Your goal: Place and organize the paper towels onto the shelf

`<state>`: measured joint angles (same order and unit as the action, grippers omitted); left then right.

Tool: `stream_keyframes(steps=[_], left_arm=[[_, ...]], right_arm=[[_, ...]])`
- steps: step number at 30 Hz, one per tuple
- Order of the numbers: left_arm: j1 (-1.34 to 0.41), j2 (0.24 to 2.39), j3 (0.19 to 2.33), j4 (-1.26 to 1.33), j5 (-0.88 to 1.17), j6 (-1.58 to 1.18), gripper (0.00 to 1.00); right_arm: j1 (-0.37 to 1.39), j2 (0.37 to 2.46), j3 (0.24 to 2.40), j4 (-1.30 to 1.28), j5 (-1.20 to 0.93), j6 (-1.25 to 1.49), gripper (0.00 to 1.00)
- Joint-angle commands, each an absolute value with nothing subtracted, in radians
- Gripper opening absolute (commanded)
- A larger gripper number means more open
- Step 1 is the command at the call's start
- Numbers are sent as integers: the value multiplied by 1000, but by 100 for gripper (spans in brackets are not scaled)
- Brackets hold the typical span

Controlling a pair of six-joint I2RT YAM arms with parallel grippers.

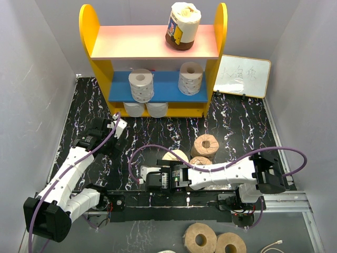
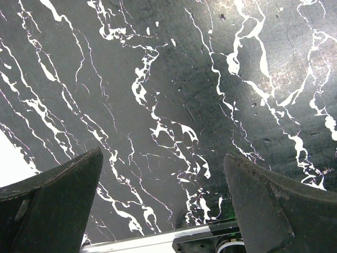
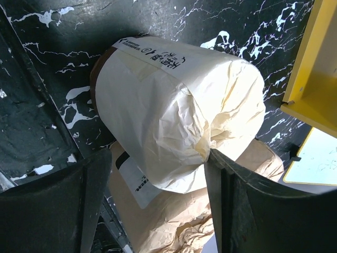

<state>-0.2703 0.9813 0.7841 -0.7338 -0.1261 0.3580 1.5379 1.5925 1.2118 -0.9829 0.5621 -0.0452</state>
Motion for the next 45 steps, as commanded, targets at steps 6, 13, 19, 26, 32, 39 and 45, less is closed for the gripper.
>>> stream_keyframes(steps=[6, 13, 19, 26, 32, 39, 45], left_arm=[[-264, 964, 779, -726, -148, 346, 99], [-265, 965, 803, -747, -142, 347, 99], [-264, 963, 799, -749, -144, 345, 99], [-265, 970, 799, -747, -147, 341, 99], [-264, 974, 796, -741, -158, 336, 99], [-264, 981, 791, -732, -170, 333, 99], [-265, 998, 782, -710, -196, 323, 98]], right_arm=[[1540, 1594, 1184, -899, 612, -67, 54], [1531, 1575, 1173, -875, 569, -83, 25], [1526, 1570, 1175, -890, 555, -80, 0], [1526, 1567, 1438, -1050, 602, -82, 0], [1526, 1613, 1676, -1155, 699, -149, 0], [1502, 1608, 1737, -1082, 853, -318, 0], [1433, 1601, 1791, -956, 855, -493, 0]])
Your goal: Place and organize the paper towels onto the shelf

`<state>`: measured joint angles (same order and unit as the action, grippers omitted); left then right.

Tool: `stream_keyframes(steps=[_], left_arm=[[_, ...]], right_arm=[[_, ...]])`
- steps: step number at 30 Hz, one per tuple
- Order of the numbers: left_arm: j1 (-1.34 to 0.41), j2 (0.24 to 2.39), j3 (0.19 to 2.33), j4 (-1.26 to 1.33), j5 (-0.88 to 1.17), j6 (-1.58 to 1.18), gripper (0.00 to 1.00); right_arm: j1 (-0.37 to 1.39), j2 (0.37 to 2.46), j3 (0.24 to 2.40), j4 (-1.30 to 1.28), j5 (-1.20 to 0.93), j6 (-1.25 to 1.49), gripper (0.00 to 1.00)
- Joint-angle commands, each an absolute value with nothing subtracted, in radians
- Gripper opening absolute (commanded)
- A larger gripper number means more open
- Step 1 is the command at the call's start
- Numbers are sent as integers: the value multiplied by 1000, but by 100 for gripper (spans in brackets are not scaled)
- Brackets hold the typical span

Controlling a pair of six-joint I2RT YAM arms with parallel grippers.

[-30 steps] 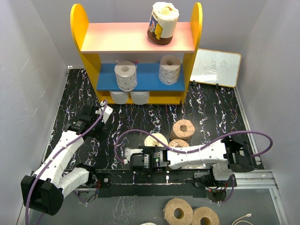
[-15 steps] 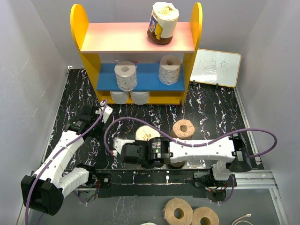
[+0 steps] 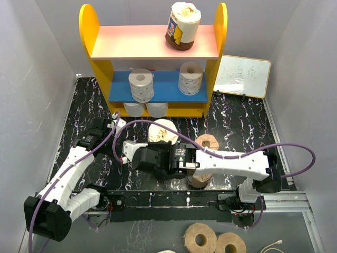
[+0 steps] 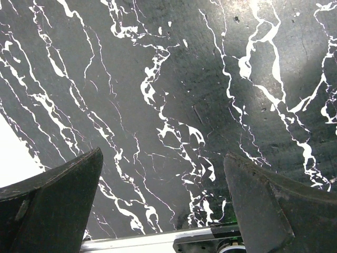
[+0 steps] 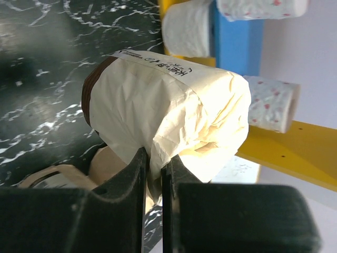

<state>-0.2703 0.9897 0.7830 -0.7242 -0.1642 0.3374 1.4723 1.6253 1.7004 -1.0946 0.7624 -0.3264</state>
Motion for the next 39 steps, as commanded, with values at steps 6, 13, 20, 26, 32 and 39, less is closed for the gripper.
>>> stream_keyframes(steps=[6, 13, 20, 26, 32, 39], left_arm=[[-264, 1012, 788, -704, -213, 311, 98], [-265, 992, 770, -693, -215, 309, 98], [-264, 982, 768, -687, -211, 307, 98], [-264, 973, 764, -684, -214, 308, 98], [-265, 973, 767, -688, -220, 308, 98], [-265, 973, 766, -688, -222, 307, 98]], right_arm=[[1384, 1657, 1933, -831, 913, -700, 0], [1374, 1723, 2081, -530, 902, -1105, 0], [1357, 1810, 2232, -353, 790, -1275, 0], [1333, 1849, 2352, -245, 769, -1318, 0], [1251, 1816, 2350, -130, 835, -1367, 2], [1155, 1710, 2304, -50, 876, -1426, 5]])
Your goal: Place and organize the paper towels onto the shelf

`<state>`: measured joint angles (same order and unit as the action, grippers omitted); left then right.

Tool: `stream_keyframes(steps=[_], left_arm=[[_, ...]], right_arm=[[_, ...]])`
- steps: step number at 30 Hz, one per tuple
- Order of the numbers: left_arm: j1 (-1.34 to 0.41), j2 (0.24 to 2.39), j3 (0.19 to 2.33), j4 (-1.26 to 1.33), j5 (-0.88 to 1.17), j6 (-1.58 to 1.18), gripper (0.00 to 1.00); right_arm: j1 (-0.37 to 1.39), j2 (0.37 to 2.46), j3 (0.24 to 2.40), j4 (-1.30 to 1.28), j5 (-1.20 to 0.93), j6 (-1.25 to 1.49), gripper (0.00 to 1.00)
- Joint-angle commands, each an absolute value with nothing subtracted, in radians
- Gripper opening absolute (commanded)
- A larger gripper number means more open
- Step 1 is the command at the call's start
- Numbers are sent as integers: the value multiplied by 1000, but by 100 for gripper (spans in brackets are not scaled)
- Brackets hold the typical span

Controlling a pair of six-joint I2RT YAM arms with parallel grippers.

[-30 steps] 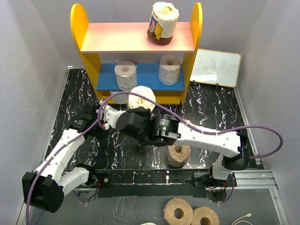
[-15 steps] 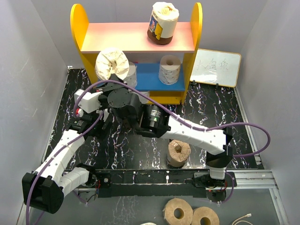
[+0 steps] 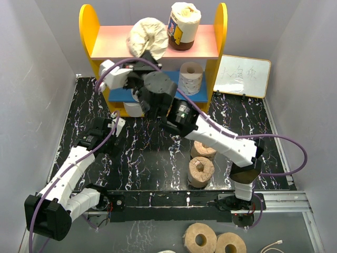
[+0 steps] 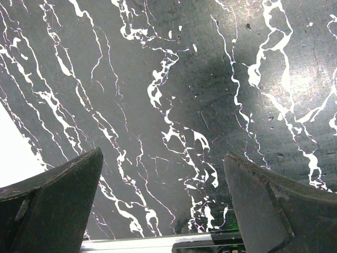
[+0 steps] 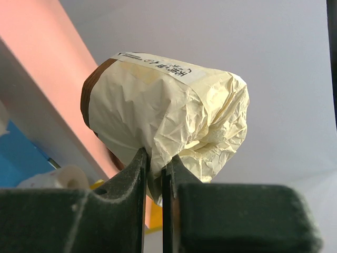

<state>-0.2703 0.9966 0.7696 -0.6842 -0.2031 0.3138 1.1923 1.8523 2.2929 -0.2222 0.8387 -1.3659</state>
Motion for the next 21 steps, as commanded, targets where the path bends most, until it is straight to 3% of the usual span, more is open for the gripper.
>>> stream_keyframes(steps=[1, 4, 12, 21], left_arm=[[-263, 974, 767, -688, -222, 307, 98], [-265, 972, 765, -687, -224, 305, 98], [-264, 975, 765, -687, -227, 303, 98], [-264, 981, 765, -688, -232, 299, 98]], right_arm=[[1144, 1694, 2298, -48, 877, -1428, 5], [1107, 1646, 2265, -53, 873, -1433, 0], [1013, 1553, 2158, -79, 851, -1388, 0], [1011, 1642, 2184, -140, 756, -1286, 0]])
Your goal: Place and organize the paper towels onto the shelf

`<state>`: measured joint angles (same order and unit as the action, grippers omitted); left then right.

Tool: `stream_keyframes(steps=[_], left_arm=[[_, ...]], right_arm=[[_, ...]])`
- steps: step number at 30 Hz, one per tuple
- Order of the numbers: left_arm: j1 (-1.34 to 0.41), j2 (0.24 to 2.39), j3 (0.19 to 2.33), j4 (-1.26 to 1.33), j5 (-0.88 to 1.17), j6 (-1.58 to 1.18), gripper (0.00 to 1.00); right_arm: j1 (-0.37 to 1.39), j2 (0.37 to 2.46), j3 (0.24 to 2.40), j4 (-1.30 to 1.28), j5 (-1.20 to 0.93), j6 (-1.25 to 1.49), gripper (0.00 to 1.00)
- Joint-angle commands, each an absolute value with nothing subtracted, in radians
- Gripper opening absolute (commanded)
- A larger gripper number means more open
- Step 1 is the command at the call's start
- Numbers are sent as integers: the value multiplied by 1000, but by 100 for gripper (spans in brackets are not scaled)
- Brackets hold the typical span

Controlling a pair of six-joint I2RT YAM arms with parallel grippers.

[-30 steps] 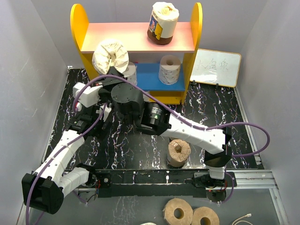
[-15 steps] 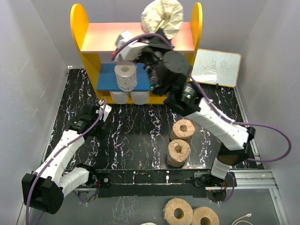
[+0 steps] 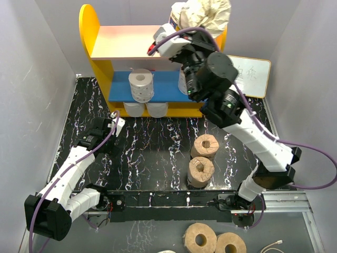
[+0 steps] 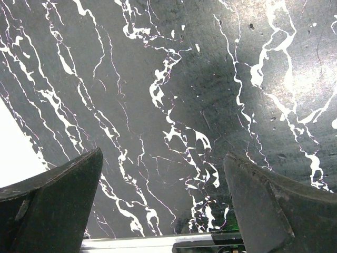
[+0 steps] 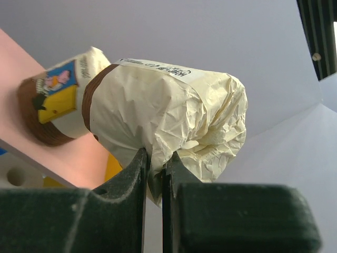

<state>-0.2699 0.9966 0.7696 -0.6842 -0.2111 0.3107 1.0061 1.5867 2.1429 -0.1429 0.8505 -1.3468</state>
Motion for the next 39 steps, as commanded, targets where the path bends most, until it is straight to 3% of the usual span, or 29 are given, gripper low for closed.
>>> stream_keyframes(steps=[1, 10, 28, 34, 39], left_arm=[[-265, 981, 764, -689, -233, 298, 98], [-264, 992, 765, -690, -235, 296, 98], [-263, 992, 764, -690, -237, 295, 99], [-264, 990, 764, -690, -237, 295, 99], [-263, 991, 762, -690, -235, 296, 99]], right_arm=[[1011, 1658, 2200, -142, 740, -1274, 0], [1033, 1775, 2300, -164, 662, -1200, 0], [1017, 1867, 2288, -127, 638, -1186, 0], [1015, 1873, 2280, -76, 649, -1203, 20], [1013, 1878, 2272, -30, 643, -1227, 26]])
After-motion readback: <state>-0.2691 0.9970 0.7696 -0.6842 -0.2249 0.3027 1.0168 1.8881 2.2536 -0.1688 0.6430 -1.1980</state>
